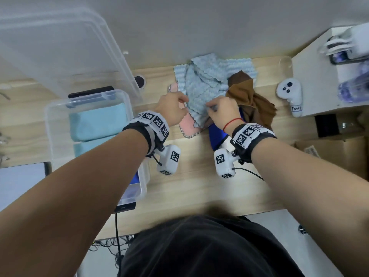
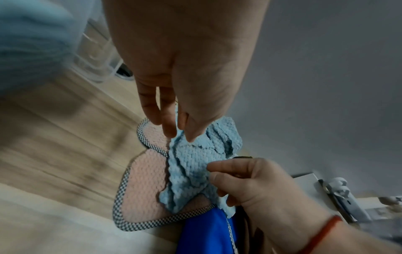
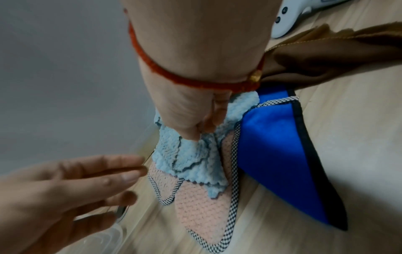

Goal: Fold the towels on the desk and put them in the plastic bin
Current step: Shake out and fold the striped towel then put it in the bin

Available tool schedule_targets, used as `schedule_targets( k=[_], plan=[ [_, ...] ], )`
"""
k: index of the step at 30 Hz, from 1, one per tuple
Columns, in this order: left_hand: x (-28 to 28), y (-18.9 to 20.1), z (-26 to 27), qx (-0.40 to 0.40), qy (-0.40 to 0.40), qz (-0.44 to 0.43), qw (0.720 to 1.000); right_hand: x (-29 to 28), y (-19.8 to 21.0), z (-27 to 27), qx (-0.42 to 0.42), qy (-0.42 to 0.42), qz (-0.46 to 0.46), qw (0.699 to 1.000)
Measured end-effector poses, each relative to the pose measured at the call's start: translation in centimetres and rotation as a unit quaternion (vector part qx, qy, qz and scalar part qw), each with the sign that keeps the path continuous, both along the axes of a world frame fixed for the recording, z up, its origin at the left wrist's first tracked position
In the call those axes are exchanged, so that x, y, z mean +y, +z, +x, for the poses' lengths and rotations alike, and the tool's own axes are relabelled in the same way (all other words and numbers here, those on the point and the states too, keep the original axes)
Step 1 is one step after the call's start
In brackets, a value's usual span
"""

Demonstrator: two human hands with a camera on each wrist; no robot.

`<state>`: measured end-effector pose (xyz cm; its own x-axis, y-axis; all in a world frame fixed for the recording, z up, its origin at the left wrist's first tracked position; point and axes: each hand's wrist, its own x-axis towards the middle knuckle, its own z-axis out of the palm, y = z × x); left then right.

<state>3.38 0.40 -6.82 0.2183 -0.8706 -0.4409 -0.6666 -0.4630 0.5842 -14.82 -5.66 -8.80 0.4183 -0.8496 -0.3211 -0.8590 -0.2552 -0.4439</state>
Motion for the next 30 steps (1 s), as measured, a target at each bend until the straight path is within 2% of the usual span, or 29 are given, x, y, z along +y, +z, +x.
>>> schedule_targets(
  k=[4, 7, 12, 16, 18, 21, 24, 26, 28, 30],
  plan=[
    [-2.1, -1.6, -1.5, 0.04, 0.053, 0.032, 0.997, -0.1, 0.0, -1.1, -0.068, -0.006, 0.001, 0.998],
    [-3.4, -2.2, -2.4, 0.08, 0.128, 0.053, 0.987, -0.2, 0.1, -1.8, -0.116, -0.007, 0.024, 0.993],
    [-4.4, -1.5, -2.9, 0.098, 0.17, 0.025, 0.98, -0.4, 0.6, -2.4, -0.143, 0.016, 0.091, 0.985],
    [-5.1, 1.5, -3.1, 0.092, 0.158, -0.038, 0.983, -1.0, 1.6, -2.3, -0.125, -0.004, 0.089, 0.988],
    [-5.6, 4.0, -3.1, 0.135, 0.148, -0.067, 0.977, -1.5, 2.6, -1.9, -0.136, -0.035, 0.068, 0.988],
    [-6.6, 7.5, -2.7, 0.224, 0.163, -0.112, 0.954, -2.8, 3.6, -1.3, -0.173, -0.095, 0.015, 0.98],
    [-6.7, 10.7, -2.4, 0.241, 0.144, -0.165, 0.945, -3.8, 5.4, -0.8, -0.232, -0.131, -0.03, 0.963],
    [-6.4, 12.2, -2.3, 0.244, 0.132, -0.17, 0.946, -4.3, 6.8, -0.7, -0.253, -0.102, -0.036, 0.961],
    [-5.4, 13.5, -2.3, 0.235, 0.117, -0.165, 0.951, -4.1, 8.7, -0.5, -0.248, -0.025, -0.02, 0.968],
    [-4.1, 14.7, -2.4, 0.193, 0.094, -0.16, 0.963, -3.2, 10.8, -0.3, -0.225, 0.055, 0.003, 0.973]
  ],
)
